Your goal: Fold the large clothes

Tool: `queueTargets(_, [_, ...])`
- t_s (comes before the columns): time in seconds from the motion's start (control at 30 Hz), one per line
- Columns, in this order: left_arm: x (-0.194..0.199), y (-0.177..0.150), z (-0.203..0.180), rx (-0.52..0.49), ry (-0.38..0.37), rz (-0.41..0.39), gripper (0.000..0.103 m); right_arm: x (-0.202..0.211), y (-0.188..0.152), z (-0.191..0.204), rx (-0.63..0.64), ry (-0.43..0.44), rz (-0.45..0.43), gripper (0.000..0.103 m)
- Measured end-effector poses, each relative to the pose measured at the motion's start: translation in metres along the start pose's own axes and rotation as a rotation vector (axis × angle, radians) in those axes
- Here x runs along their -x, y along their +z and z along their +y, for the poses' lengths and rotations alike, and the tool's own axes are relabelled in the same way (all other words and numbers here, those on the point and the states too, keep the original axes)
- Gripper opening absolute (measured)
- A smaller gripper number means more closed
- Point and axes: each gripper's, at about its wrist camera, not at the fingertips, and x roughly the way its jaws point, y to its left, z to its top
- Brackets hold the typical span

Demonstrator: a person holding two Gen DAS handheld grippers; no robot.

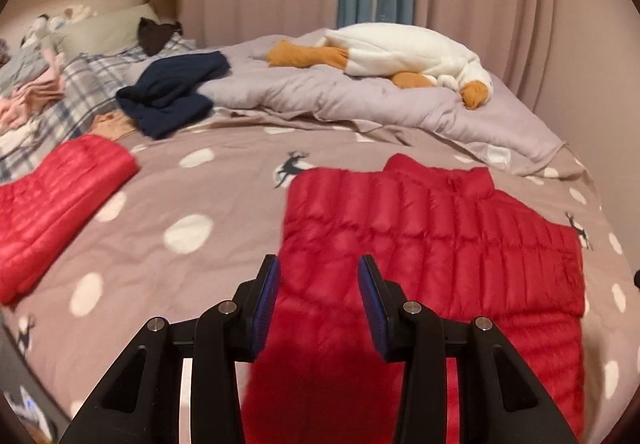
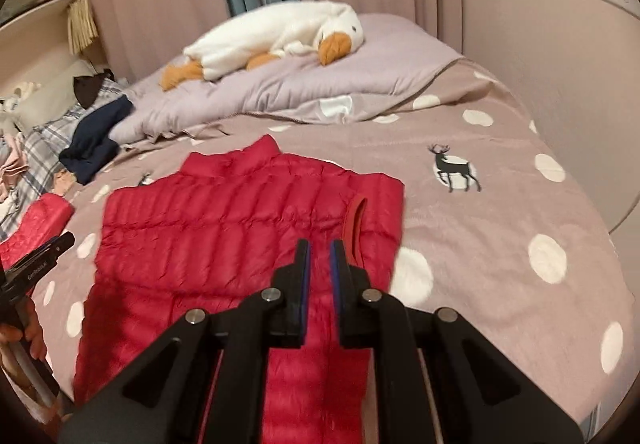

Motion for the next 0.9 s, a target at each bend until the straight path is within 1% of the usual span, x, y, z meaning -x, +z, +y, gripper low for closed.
queueTargets(0.1, [0.008, -0.016, 0.014, 0.036, 0.003, 0.008, 0.042, 0.018, -0.021, -0.008, -0.037, 0.015, 0.006, 0.012])
queueTargets(0.13, [0.009, -0.025, 0.02, 0.052, 0.001, 0.023, 0.042, 0.023, -0.031, -0.012, -0.053, 0.028, 0.014, 0.014])
queueTargets(0.17, [0.01, -0.032, 0.024, 0.062, -0.003, 0.04, 0.045, 0.024, -0.039, -0.014, -0.062, 0.032, 0.021, 0.022])
queueTargets(0.2, [0.009, -0.042, 0.029, 0.078, -0.022, 0.068, 0.05, 0.025, -0.048, -0.017, -0.076, 0.034, 0.031, 0.027])
queueTargets(0.23, [0.01, -0.05, 0.033, 0.086, -0.034, 0.086, 0.053, 0.025, -0.06, -0.02, -0.096, 0.035, 0.043, 0.039])
queueTargets(0.27, [0.013, -0.059, 0.037, 0.095, -0.043, 0.098, 0.06, 0.026, -0.068, -0.022, -0.108, 0.034, 0.053, 0.044])
queueTargets(0.3, [0.014, -0.069, 0.041, 0.11, -0.049, 0.104, 0.065, 0.025, -0.077, -0.024, -0.119, 0.032, 0.063, 0.044])
queueTargets(0.33, [0.015, -0.08, 0.046, 0.126, -0.048, 0.112, 0.067, 0.026, -0.089, -0.025, -0.131, 0.032, 0.074, 0.044])
queueTargets(0.4, [0.018, -0.096, 0.051, 0.128, -0.042, 0.131, 0.075, 0.027, -0.109, -0.027, -0.155, 0.049, 0.094, 0.047])
queueTargets(0.47, [0.02, -0.115, 0.059, 0.16, -0.03, 0.127, 0.081, 0.029, -0.125, -0.028, -0.182, 0.066, 0.112, 0.059])
queueTargets(0.53, [0.025, -0.135, 0.065, 0.175, -0.034, 0.132, 0.083, 0.031, -0.142, -0.028, -0.204, 0.072, 0.12, 0.064])
queueTargets(0.6, [0.025, -0.153, 0.07, 0.194, -0.061, 0.166, 0.083, 0.035, -0.162, -0.028, -0.231, 0.079, 0.127, 0.066])
queueTargets(0.67, [0.023, -0.166, 0.074, 0.225, -0.081, 0.195, 0.084, 0.036, -0.175, -0.03, -0.259, 0.091, 0.135, 0.072])
queueTargets(0.7, [0.021, -0.173, 0.075, 0.238, -0.089, 0.223, 0.085, 0.034, -0.184, -0.029, -0.273, 0.102, 0.146, 0.073])
queueTargets(0.73, [0.02, -0.179, 0.076, 0.255, -0.107, 0.231, 0.086, 0.033, -0.189, -0.028, -0.278, 0.106, 0.153, 0.074])
queueTargets(0.8, [0.024, -0.186, 0.077, 0.275, -0.123, 0.213, 0.089, 0.03, -0.201, -0.024, -0.289, 0.099, 0.175, 0.073])
queueTargets(0.9, [0.026, -0.191, 0.073, 0.281, -0.163, 0.236, 0.091, 0.03, -0.213, -0.019, -0.298, 0.098, 0.182, 0.074])
